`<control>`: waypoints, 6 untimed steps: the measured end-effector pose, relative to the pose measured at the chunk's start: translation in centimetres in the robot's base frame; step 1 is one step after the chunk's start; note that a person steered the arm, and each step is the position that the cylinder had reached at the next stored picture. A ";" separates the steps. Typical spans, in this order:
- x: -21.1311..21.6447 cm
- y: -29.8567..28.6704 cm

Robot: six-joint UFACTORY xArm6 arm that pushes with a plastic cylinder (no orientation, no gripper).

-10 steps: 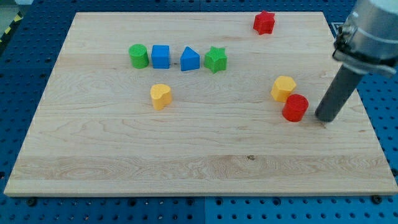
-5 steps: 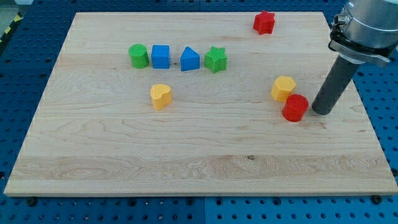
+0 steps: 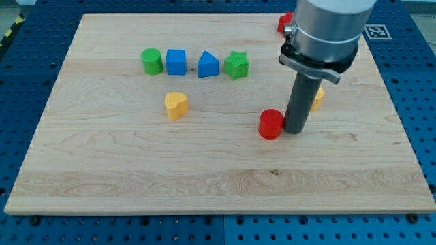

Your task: Move the red circle toward the yellow heart

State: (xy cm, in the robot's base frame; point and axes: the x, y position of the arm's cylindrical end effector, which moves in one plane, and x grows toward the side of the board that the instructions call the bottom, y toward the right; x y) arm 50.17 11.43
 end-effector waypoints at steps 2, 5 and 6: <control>0.7 0.0; -0.2 1.5; 0.3 1.8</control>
State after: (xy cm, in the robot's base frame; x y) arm 50.43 13.26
